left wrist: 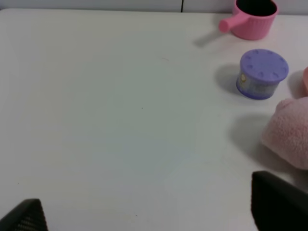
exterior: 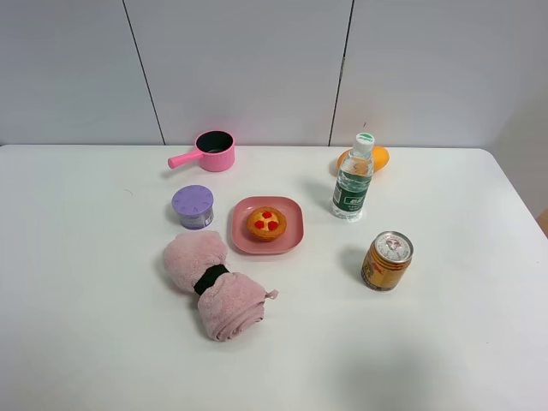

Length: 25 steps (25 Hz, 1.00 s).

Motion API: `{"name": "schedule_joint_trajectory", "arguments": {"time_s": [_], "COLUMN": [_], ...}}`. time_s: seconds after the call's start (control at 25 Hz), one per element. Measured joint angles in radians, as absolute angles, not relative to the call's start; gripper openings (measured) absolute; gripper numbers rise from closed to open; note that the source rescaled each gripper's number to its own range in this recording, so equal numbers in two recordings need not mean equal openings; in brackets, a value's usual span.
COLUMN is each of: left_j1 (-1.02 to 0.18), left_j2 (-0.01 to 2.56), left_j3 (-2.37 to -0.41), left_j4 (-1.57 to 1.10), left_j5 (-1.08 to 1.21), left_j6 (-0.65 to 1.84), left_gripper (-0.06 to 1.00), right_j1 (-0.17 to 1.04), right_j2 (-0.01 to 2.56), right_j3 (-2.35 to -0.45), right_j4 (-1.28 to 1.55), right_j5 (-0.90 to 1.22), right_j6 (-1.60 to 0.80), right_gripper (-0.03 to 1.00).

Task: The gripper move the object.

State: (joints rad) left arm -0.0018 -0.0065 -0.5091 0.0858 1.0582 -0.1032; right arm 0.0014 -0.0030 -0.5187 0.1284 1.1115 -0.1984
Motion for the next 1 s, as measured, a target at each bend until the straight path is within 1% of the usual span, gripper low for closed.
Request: {"name": "schedule_joint_trajectory", "arguments": {"time_s": [0.44, 0.68, 1.0], "left_j1": [-0.002, -0.002, -0.002], "left_j2": [-0.007, -0.007, -0.007], "left_j3": [-0.509, -0.509, -0.509], "left_j4": [0.086, 0.086, 0.086], "left_j5": [1.058, 1.058, 1.058], "left_j6": [-0.103, -0.103, -0.103], "left_gripper": [1.00, 1.00, 1.00], "right_j1": [0.001, 0.001, 0.001], "right_j2": [-0.003, -0.003, -0.003], "right_j3": [-0.519, -0.518, -0.503], "right_j4": [0.180, 0.203, 0.204], "right_j5": [1.109, 1.059, 1.072], "right_j6": [-0.171, -0.169, -0.163], "right_gripper": [0.94, 0.94, 0.94]}}
